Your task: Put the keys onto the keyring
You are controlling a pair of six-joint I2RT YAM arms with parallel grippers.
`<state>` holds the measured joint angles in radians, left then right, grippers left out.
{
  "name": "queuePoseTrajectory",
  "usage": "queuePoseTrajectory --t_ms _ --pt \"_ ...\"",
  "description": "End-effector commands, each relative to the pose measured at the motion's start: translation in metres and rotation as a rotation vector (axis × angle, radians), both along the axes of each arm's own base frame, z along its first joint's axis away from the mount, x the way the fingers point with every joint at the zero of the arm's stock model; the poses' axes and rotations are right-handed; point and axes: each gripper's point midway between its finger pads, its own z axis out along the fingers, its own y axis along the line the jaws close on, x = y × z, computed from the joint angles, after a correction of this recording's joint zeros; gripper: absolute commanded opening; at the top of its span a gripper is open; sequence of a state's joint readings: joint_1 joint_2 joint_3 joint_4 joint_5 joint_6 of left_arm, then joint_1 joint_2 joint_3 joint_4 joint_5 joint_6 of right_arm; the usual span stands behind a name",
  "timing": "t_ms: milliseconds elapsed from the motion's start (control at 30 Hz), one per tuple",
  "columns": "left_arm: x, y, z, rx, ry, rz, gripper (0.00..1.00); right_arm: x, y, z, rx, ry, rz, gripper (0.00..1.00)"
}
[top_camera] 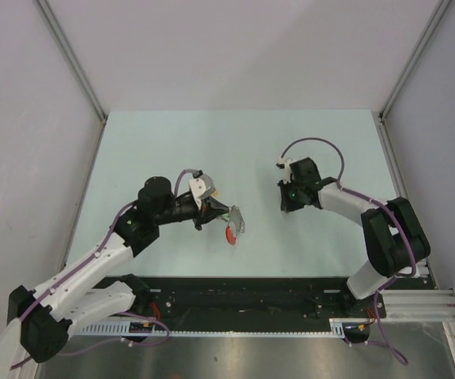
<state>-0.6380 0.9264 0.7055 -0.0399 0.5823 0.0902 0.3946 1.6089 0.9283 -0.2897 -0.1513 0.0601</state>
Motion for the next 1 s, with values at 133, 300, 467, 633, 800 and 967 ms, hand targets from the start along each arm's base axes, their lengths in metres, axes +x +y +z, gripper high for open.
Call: queuePoseTrajectory --t_ms 133,300,467,633,800,967 --pt "-0.017 0.023 -0.007 0.033 -0.014 0.035 0.01 -0.049 0.051 -0.003 0.135 0.005 0.076 0.00" --pt "-0.025 0.035 -0.012 0.027 -0.027 0.071 0.00 -0.065 0.048 -0.004 0.163 -0.016 0.042 0.00" --pt "-0.021 0.033 -0.007 0.024 -0.042 0.073 0.01 -0.067 0.049 0.003 0.167 -0.047 0.031 0.01" --pt "-0.021 0.027 -0.014 0.023 0.018 0.054 0.00 -0.067 0.045 0.008 0.116 -0.088 0.023 0.18" --pt "-0.020 0.027 -0.013 0.014 0.015 0.062 0.00 -0.068 0.046 0.025 0.037 -0.165 0.026 0.36" --pt "-0.016 0.031 -0.014 0.026 0.006 0.099 0.00 -0.069 0.045 0.038 -0.143 -0.263 0.059 0.39"
